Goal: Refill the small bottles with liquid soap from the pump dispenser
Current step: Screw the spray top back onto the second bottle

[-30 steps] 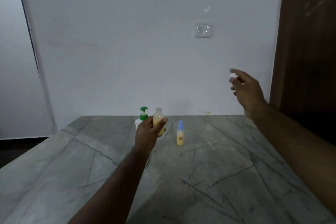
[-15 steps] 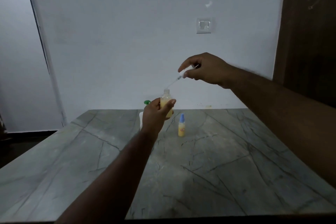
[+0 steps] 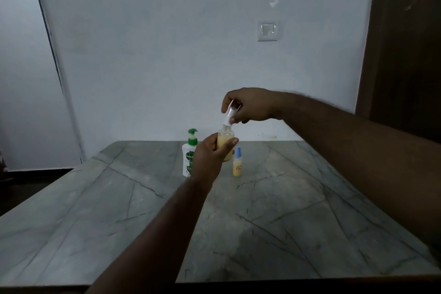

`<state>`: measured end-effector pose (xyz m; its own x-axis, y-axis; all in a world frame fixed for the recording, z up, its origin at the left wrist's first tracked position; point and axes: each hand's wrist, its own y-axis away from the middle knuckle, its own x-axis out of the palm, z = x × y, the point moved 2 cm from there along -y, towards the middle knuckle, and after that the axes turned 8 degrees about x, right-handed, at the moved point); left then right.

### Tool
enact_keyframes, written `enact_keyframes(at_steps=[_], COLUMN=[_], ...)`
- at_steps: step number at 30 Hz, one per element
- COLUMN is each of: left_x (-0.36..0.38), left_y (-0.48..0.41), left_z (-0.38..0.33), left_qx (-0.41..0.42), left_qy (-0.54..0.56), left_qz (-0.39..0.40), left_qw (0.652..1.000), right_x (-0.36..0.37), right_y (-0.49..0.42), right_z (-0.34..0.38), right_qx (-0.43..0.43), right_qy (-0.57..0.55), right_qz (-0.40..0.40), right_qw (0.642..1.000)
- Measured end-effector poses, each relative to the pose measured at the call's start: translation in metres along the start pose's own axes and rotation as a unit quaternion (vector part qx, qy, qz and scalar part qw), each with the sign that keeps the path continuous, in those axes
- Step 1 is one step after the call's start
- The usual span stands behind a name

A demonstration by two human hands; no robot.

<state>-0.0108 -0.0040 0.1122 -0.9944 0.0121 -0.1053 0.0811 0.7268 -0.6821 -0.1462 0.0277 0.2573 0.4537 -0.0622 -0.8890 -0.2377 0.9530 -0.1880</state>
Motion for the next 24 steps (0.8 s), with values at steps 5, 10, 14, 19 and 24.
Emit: enact_keyframes(at_steps=[5,10,14,19,24], left_x=[-0.001,0.0,0.002,0.006,0.009], left_y=[0.005,0.009,0.009,0.01,0.009], left_z=[0.003,0.006,0.006,0.008,0.006], left_qx=[-0.007,-0.018,-0.016,0.003,0.001], left_qy=[0.007,0.01,0.018,-0.016,-0.006], left_qz=[0.002,0.009,0.002,-0.003,-0.006], left_qw=[1.0,1.0,1.0,1.0,1.0], right_x=[0.005,0.003,0.004,0.009,0.014], right_y=[-0.009,-0.018,-0.025,-0.033,-0.033], right_z=[0.002,0.006,0.005,0.003,0.005], right_qx=[-0.03,-0.037,-0.018,0.037,0.084], right_qy=[0.058,0.127,0.126,0.205,0.182], right_qz=[0.042,0.101,0.094,0.056,0.079], right_qw=[0.997,0.986,0.987,0.976,0.977])
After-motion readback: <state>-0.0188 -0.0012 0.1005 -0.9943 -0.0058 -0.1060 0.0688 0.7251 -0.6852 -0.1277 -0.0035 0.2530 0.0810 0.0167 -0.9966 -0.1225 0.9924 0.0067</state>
